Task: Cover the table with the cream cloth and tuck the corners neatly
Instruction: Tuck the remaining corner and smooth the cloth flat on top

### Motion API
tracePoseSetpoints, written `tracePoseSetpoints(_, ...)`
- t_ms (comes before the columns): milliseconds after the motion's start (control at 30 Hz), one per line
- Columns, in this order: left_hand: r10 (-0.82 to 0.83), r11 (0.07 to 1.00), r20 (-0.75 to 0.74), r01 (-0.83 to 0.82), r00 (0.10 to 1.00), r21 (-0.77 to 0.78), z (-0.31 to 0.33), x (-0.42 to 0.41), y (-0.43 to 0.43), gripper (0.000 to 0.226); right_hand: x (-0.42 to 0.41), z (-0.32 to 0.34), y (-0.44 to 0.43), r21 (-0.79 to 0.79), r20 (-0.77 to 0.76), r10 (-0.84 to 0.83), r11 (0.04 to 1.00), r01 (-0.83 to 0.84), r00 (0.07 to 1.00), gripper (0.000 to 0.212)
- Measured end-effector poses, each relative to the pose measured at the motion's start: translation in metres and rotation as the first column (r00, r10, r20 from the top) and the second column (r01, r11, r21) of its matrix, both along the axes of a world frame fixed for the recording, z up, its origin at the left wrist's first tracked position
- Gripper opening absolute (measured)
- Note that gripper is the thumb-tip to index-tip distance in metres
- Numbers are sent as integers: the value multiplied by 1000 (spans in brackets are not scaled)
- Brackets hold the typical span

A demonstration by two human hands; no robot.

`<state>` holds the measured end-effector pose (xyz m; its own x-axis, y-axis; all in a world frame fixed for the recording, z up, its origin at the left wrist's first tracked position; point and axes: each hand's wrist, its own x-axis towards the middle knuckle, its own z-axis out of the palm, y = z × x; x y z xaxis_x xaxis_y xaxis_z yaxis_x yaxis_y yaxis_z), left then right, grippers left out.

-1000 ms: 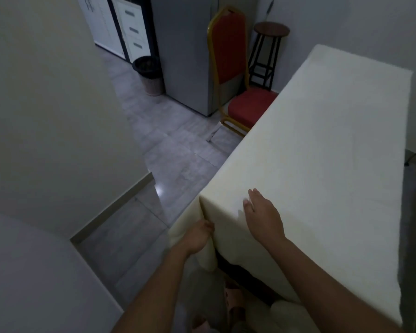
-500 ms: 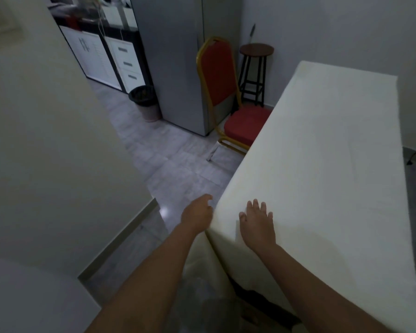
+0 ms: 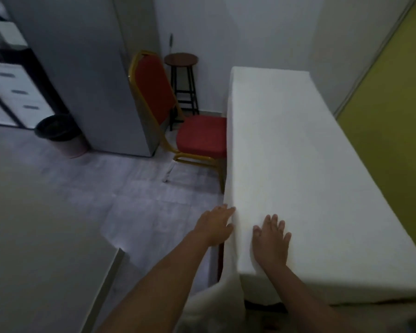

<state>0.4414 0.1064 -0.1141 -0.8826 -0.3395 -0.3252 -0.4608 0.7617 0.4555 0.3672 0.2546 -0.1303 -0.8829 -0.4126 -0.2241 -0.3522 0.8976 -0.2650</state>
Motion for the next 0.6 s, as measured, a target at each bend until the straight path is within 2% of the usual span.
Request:
tracePoseSetpoints(200, -141, 990, 16, 141, 990, 12, 25, 36, -60, 46, 34, 8, -37, 22, 15, -239, 971, 239, 971, 59)
tracePoseSetpoints(400, -232, 973, 40, 232, 972, 1, 29, 38, -106, 45, 51, 5, -54, 42, 2, -347, 937, 346, 938, 58)
tracePoseSetpoints(600, -306, 948, 51, 309, 951, -69, 26, 3, -131, 45, 33, 2, -71, -5, -14, -449, 894, 449, 894, 57)
